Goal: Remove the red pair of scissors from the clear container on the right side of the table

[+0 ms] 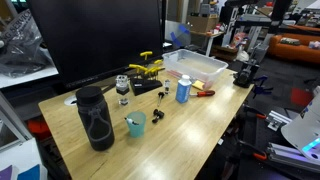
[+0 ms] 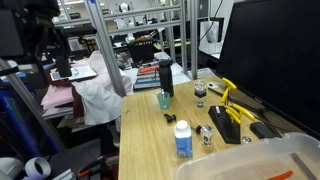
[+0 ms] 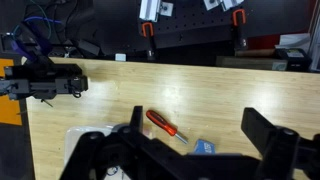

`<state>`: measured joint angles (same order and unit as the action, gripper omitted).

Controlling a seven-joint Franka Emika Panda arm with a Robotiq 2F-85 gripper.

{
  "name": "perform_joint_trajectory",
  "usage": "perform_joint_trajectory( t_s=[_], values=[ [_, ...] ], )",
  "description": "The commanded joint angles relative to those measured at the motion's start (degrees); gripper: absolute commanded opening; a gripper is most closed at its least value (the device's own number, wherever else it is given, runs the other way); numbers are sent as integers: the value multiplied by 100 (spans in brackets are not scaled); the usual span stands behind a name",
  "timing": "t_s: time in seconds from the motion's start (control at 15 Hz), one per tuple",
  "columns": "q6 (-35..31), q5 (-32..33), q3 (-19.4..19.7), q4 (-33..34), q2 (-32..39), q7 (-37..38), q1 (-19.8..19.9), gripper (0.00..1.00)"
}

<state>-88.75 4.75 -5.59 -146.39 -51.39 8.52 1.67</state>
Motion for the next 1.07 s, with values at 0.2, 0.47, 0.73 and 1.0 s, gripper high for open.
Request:
perform_joint_trajectory(
  t_s=[0.2,0.47,0.73,1.0],
  values=[
    [13,21,32,12,9,31,-48,100],
    [13,21,32,12,9,31,-48,100],
    [13,21,32,12,9,31,-48,100],
    [-28,39,28,71,135,-50,-86,100]
  ],
)
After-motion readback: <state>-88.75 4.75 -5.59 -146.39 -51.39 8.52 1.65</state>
